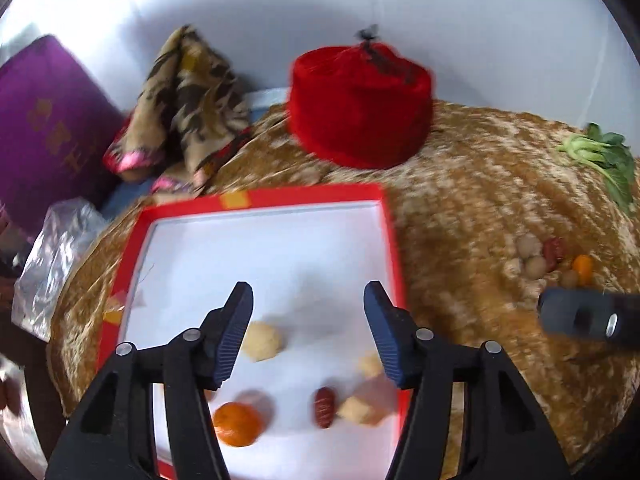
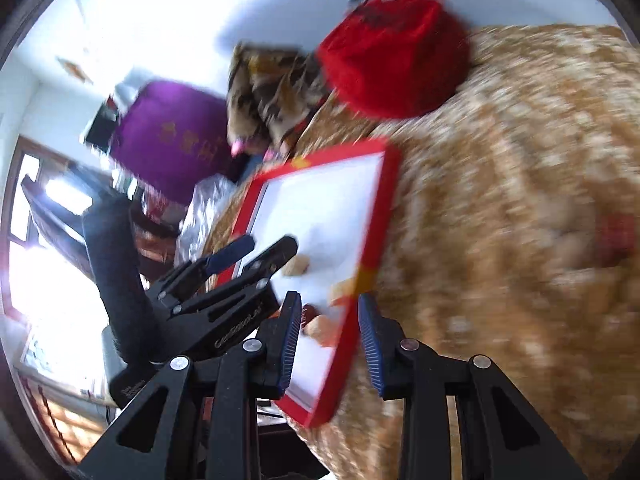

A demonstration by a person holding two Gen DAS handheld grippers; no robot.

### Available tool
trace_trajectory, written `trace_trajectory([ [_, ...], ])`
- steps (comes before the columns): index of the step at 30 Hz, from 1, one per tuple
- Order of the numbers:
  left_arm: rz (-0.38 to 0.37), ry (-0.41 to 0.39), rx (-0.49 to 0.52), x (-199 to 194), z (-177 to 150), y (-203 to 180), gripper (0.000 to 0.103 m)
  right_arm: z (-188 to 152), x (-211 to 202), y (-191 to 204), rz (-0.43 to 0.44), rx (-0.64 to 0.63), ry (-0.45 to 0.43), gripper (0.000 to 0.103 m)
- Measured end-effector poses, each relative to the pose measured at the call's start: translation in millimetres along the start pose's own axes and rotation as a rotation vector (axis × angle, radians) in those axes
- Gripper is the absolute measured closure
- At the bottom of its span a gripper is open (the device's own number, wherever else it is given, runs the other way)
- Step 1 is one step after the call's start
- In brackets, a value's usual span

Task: Organize fruits
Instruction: 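Withdraw both open tools back to the remaining items, then grasp a brown round tuber with the left tool while the right tool grips a mandarin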

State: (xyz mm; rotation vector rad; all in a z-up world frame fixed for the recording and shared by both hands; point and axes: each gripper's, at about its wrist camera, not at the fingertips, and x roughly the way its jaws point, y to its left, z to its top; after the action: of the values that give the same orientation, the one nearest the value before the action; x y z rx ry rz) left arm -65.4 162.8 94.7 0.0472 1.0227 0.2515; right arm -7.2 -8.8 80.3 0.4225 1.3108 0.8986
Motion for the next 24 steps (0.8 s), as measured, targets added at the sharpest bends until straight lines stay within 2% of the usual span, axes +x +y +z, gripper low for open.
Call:
trace_trajectory([
  [4, -0.061, -0.042, 0.110, -6, 5, -47, 0.036, 11, -59, -45, -0.025, 0.090, -0.108, 0.071],
  [8, -0.098, -0.050, 0.249, -4, 1, -97, 0.036, 16, -104, -90, -0.068, 0.185, -0.178, 0.070],
  [11, -0.135, -0.045, 0.315, -2, -1, -127, 0.036, 15, -119, -117, -0.119, 0.251, -0.172, 0.070],
  [14, -0.154, -0.045, 0.369, 1, -2, -147, 0.036, 12, -120, -136, -0.169, 0.298, -0.127, 0.070],
  [19, -0.203, -0.013, 0.390, 9, -1, -162, 0.036, 8, -109, -153, -0.211, 0.335, -0.059, 0.067],
  [21, -0.226, -0.002, 0.400, 10, -2, -167, 0.036, 11, -102, -154, -0.217, 0.337, -0.045, 0.062],
  [22, -0.215, -0.007, 0.409, 11, -3, -169, 0.036, 12, -98, -154, -0.228, 0.338, -0.034, 0.056],
  [24, -0.196, -0.011, 0.419, 13, -3, -170, 0.036, 12, -92, -154, -0.250, 0.341, -0.018, 0.055],
])
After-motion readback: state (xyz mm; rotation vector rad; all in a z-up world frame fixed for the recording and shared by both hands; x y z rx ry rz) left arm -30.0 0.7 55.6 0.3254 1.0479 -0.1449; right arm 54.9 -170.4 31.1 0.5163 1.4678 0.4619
